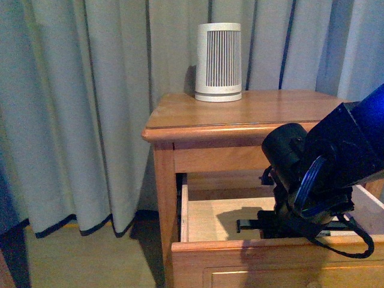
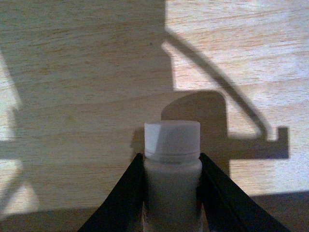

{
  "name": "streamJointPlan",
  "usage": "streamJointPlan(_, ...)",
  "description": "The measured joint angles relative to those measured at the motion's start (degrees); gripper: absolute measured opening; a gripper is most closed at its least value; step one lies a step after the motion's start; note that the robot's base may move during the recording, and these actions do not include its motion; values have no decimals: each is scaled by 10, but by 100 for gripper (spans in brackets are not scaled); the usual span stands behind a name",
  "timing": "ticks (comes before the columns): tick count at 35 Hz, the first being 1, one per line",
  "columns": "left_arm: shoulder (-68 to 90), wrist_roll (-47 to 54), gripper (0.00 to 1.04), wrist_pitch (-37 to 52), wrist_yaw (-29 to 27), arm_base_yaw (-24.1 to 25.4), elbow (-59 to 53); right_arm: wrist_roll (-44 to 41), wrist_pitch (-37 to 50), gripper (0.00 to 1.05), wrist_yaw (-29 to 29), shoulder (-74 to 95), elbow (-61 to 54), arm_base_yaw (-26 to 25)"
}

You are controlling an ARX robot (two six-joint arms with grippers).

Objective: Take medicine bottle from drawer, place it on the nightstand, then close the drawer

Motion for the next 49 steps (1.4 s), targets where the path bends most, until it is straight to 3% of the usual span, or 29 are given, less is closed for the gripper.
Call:
streamJointPlan(30, 0, 0, 98, 0, 0, 0, 0, 31, -47, 29, -21, -292, -81, 38)
streamJointPlan(38, 0, 0, 98, 0, 0, 0, 0, 8, -98, 29, -24, -305, 54, -27)
streamJointPlan(49, 0, 0, 98, 0, 0, 0, 0, -42, -183, 29, -13, -140, 306, -116)
